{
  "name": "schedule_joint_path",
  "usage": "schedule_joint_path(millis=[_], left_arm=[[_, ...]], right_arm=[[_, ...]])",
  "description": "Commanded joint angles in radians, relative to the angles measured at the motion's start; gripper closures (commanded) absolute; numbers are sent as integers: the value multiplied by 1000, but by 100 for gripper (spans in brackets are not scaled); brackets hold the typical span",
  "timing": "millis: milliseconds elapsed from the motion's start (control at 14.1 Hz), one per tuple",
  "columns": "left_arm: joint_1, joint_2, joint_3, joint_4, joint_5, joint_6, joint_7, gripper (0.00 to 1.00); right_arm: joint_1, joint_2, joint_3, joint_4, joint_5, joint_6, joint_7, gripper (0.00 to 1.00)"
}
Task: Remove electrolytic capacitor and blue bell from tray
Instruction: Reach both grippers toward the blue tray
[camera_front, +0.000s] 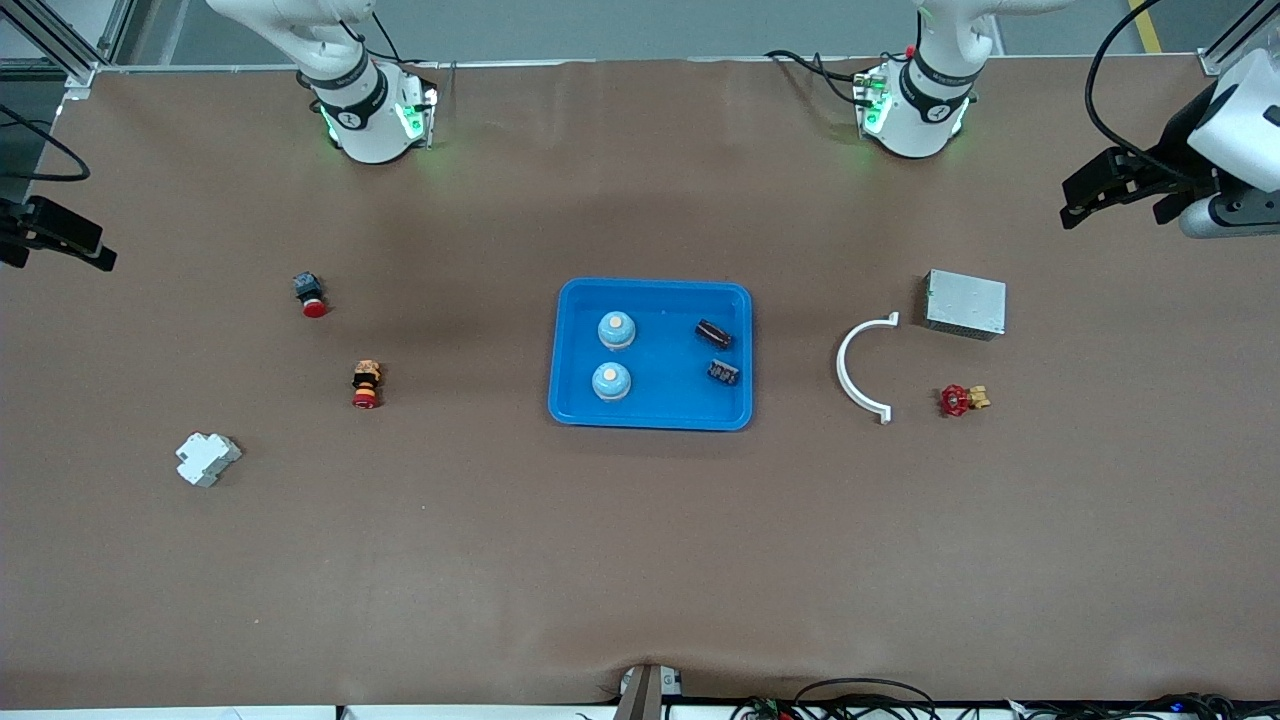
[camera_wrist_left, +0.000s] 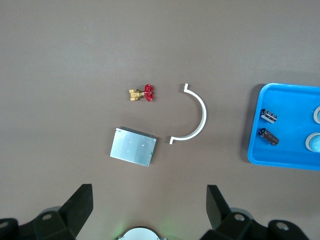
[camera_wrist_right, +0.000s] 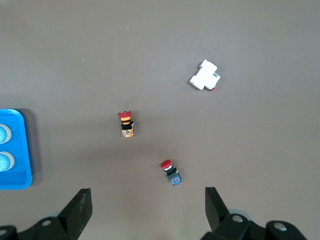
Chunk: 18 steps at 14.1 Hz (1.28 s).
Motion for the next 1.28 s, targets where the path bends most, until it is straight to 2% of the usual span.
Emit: schedule_joint_path(millis=[0, 638, 922, 1064, 1205], left_arm=[[2, 2, -1, 18, -11, -25, 3, 0], [10, 36, 10, 37, -13, -27, 13, 0], [10, 65, 8, -60, -13, -13, -3, 0], [7, 65, 2, -133, -11, 57, -56, 0], [2, 53, -4, -211, -11, 114, -95, 0]], right_arm=[[-23, -18, 14, -4, 7, -2, 13, 0], [-23, -15, 15, -1, 8, 16, 12, 0], [-24, -15, 15, 3, -9, 24, -6, 0], [-25, -16, 18, -10, 4, 21, 7, 0], [-6, -39, 28, -53, 14, 24, 106, 0]])
